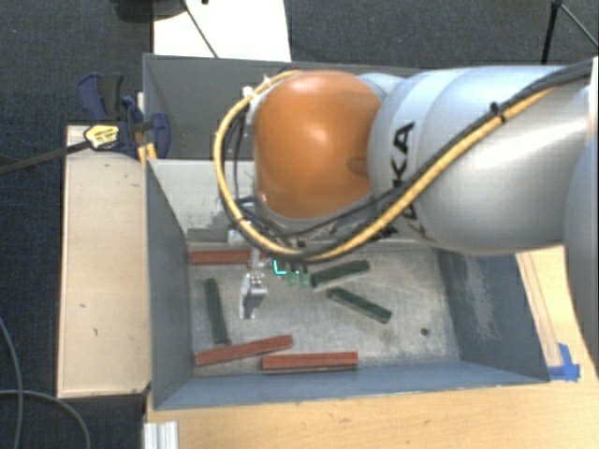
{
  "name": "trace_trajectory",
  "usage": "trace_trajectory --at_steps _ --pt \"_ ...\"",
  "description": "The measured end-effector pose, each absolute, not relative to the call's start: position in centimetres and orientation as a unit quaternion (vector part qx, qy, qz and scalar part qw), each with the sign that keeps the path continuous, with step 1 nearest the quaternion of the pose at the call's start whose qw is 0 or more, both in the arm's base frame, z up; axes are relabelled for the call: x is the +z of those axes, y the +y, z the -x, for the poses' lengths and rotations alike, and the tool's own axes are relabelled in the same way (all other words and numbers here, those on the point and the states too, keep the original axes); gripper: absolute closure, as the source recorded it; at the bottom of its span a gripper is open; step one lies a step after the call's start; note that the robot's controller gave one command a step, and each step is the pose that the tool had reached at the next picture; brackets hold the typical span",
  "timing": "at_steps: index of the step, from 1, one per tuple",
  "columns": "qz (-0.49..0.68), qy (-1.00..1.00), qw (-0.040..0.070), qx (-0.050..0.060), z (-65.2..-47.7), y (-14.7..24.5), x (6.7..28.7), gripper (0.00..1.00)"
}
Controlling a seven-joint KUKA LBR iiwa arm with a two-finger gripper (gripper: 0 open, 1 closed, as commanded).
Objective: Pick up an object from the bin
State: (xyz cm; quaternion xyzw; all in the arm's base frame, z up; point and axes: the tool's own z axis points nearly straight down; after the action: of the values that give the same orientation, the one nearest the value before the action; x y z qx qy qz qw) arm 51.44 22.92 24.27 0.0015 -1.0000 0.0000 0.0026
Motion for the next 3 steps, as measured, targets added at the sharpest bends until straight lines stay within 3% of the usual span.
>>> trace_trajectory --at_steps 1,2,3 --pt "0.001 -1.0 -0.001 -0.001 -51.6 22.8 24.7 0.0" --pt "0.03 -1.0 -0.003 -0.001 -49.9 19.8 19.2 0.0" --pt "-0.023 -1.0 -0.001 -0.001 -49.5 17.7 14.5 0.0"
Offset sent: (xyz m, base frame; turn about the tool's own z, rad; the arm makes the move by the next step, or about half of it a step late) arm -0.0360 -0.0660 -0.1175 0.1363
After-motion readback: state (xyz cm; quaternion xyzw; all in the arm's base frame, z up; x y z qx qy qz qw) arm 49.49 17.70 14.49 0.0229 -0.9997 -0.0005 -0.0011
